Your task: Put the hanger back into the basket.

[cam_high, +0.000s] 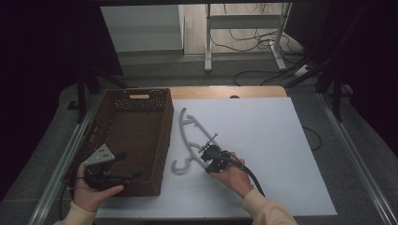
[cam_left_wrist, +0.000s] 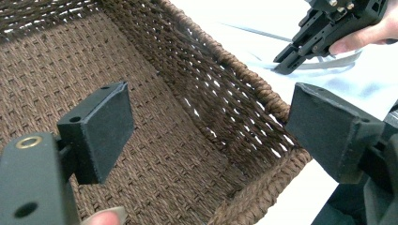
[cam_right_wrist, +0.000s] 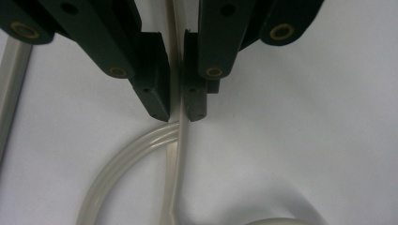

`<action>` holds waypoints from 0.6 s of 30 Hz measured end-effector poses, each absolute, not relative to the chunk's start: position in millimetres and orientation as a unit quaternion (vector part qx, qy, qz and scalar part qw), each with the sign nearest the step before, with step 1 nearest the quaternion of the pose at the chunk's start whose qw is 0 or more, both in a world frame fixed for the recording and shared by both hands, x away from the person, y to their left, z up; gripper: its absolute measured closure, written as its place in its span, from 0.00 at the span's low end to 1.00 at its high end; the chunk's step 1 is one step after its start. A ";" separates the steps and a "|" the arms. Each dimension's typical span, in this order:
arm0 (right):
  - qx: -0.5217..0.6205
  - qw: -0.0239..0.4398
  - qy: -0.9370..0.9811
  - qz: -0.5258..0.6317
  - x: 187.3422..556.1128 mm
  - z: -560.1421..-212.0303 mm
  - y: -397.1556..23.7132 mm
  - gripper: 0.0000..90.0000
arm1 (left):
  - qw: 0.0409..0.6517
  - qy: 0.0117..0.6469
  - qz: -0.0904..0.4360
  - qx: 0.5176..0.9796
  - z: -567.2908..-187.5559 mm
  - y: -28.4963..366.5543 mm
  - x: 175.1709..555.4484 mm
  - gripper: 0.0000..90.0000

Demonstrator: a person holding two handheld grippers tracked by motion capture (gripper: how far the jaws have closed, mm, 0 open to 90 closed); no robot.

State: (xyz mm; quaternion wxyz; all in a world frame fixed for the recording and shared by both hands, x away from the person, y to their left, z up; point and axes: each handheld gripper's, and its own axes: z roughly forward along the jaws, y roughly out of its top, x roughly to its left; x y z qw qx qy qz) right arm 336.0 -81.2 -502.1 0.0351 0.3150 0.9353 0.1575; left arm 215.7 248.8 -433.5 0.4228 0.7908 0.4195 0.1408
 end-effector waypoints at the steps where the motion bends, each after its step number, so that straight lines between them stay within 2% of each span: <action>1: 0.315 0.032 0.935 0.160 336.9 -502.2 -82.0 0.91 | 0.423 0.420 0.141 0.791 -433.6 249.0 215.8 0.16; 10: 0.333 -0.009 0.921 0.204 345.5 -492.8 -95.5 0.91 | 0.423 0.420 0.143 0.790 -433.0 249.9 215.1 0.16; 18: 0.355 -0.020 0.896 0.265 350.8 -469.6 -112.3 0.91 | 0.424 0.420 0.144 0.789 -432.5 250.1 214.9 0.16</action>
